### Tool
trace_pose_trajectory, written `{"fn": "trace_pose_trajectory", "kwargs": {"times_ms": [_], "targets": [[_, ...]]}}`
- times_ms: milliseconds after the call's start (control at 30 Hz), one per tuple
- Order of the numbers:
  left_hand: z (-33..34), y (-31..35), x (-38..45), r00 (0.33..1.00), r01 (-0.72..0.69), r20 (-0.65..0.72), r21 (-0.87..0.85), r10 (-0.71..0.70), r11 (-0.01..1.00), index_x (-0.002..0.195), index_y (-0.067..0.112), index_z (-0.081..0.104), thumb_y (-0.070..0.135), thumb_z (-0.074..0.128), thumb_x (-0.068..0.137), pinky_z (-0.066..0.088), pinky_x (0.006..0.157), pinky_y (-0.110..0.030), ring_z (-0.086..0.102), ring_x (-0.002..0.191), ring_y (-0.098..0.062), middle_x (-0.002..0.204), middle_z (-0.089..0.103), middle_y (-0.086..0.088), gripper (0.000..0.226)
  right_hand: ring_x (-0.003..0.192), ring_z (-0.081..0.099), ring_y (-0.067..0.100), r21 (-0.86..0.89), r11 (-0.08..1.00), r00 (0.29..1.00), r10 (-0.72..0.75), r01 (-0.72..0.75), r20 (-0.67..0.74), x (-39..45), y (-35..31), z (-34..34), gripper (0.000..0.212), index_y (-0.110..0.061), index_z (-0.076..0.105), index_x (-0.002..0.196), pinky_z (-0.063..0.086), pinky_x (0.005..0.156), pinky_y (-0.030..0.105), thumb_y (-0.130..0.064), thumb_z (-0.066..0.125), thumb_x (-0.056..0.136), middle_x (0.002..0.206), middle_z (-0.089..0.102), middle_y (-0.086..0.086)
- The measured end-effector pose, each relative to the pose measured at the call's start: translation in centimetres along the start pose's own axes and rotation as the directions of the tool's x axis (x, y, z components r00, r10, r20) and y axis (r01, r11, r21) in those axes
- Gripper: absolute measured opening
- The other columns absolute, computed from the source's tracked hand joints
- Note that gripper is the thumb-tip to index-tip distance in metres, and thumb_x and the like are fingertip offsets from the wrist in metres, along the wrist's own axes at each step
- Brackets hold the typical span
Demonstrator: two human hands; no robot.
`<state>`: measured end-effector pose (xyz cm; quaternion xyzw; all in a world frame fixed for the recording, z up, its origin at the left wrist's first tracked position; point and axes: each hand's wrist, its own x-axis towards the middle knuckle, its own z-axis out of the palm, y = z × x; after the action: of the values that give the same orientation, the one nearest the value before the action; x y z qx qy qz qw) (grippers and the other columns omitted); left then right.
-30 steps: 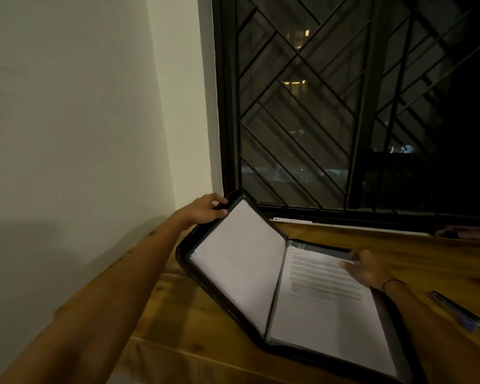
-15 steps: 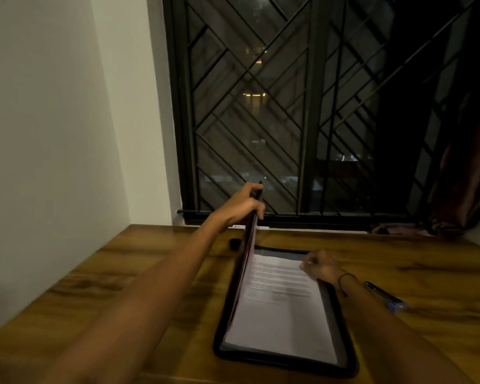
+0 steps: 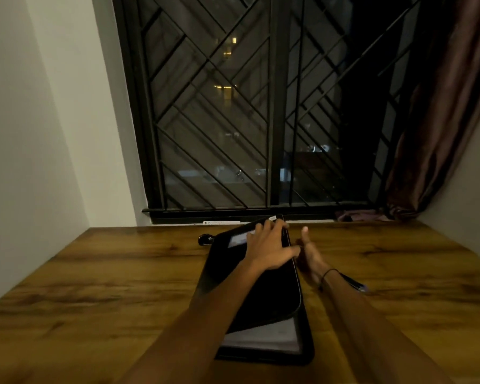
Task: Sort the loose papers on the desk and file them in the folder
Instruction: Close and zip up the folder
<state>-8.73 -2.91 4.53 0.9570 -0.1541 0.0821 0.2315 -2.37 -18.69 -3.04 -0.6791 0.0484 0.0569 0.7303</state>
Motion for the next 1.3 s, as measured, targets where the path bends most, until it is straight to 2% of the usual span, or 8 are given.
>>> {"fn": "trace_pose_trajectory", "kwargs": {"times_ms": [100,233,433,667,900,1100,1200,1300], "targets": [[3.5,-1.9,0.0,0.998,-0.007,0.056,0.025,0.006,1.000,0.143,0.031,0.044,0.065,0.051,0.090,0.035,0.108,-0.052,0.041,0.132,-0.029,0.142,0.047,-0.005,0.063,0.112,0.068,0.028,-0.140,0.990,0.999,0.021,-0.025,-0.030,0.5,0.6,0.1,0.077,-0.017,0.064,0.125,0.053,0.102,0.048,-0.080,0.061,0.081,0.122,0.070,0.011],[5.0,-5.4,0.8,0.998,-0.006,0.056,-0.164,0.015,0.986,0.132,0.021,0.061,0.034,0.064,0.096,0.040,0.109,-0.034,0.050,0.128,-0.022,0.133,0.050,-0.004,0.039,0.095,0.074,0.033,-0.342,0.933,0.974,-0.170,0.111,-0.147,1.1,1.8,1.2,0.005,-0.014,0.069,0.097,0.060,0.088,0.048,-0.015,0.073,0.095,0.102,0.076,0.018],[2.6,-14.7,4.1,0.988,0.155,0.055,-0.177,-0.147,0.972,0.097,0.046,0.064,0.022,0.051,0.086,0.039,0.115,-0.036,0.048,0.132,-0.015,0.133,0.058,0.006,0.029,0.092,0.072,0.023,-0.661,0.749,0.990,-0.121,0.041,-0.076,4.4,1.2,0.8,0.026,-0.011,0.072,0.104,0.061,0.083,0.041,-0.016,0.082,0.081,0.099,0.075,0.007],[-0.9,-22.2,3.8,0.925,0.264,-0.221,-0.215,-0.311,0.940,0.110,0.027,0.066,-0.004,0.064,0.081,0.046,0.107,-0.035,0.056,0.119,-0.025,0.119,0.056,-0.003,0.042,0.127,0.046,0.031,-0.914,0.365,0.983,-0.119,0.175,0.141,8.3,-2.6,3.3,0.040,-0.022,0.065,0.120,0.042,0.105,0.041,-0.016,0.066,0.080,0.131,0.054,0.008],[-0.9,-26.7,4.7,0.923,0.338,-0.104,-0.234,-0.369,0.912,0.143,0.022,0.050,0.010,0.068,0.093,0.043,0.114,-0.042,0.050,0.133,-0.027,0.143,0.051,-0.006,0.054,0.118,0.062,0.026,-0.807,0.419,0.907,-0.141,0.417,0.396,12.4,-3.6,12.0,0.039,-0.025,0.065,0.103,0.050,0.103,0.037,0.008,0.050,0.089,0.125,0.068,0.007],[1.3,-29.4,6.4,0.894,0.375,-0.124,-0.318,-0.430,0.871,0.106,0.025,0.066,0.032,0.074,0.091,0.046,0.081,-0.026,0.064,0.106,-0.019,0.107,0.066,0.001,0.018,0.114,0.059,0.020,-0.767,0.345,0.829,-0.061,0.540,0.556,15.5,-3.6,19.2,0.048,-0.004,0.070,0.122,0.038,0.089,0.015,0.015,0.040,0.090,0.134,0.065,0.010],[1.0,-29.5,6.4,0.877,0.361,-0.189,-0.347,-0.441,0.866,0.091,0.026,0.067,0.034,0.080,0.086,0.046,0.076,-0.030,0.063,0.095,-0.020,0.096,0.070,-0.001,0.016,0.087,0.054,-0.002,-0.727,0.273,0.739,0.078,0.630,0.669,16.0,-4.5,21.5,0.049,-0.007,0.065,0.132,0.038,0.074,0.002,0.014,0.038,0.097,0.105,0.063,-0.012],[0.6,-29.6,6.3,0.868,0.343,-0.231,-0.359,-0.439,0.868,0.079,0.028,0.063,0.034,0.083,0.082,0.048,0.076,-0.032,0.064,0.089,-0.022,0.086,0.071,0.000,0.021,0.078,0.053,-0.003,-0.710,0.224,0.696,0.149,0.668,0.702,17.4,-4.7,23.0,0.047,-0.009,0.066,0.132,0.039,0.074,0.008,0.010,0.038,0.100,0.090,0.059,-0.020]]}}
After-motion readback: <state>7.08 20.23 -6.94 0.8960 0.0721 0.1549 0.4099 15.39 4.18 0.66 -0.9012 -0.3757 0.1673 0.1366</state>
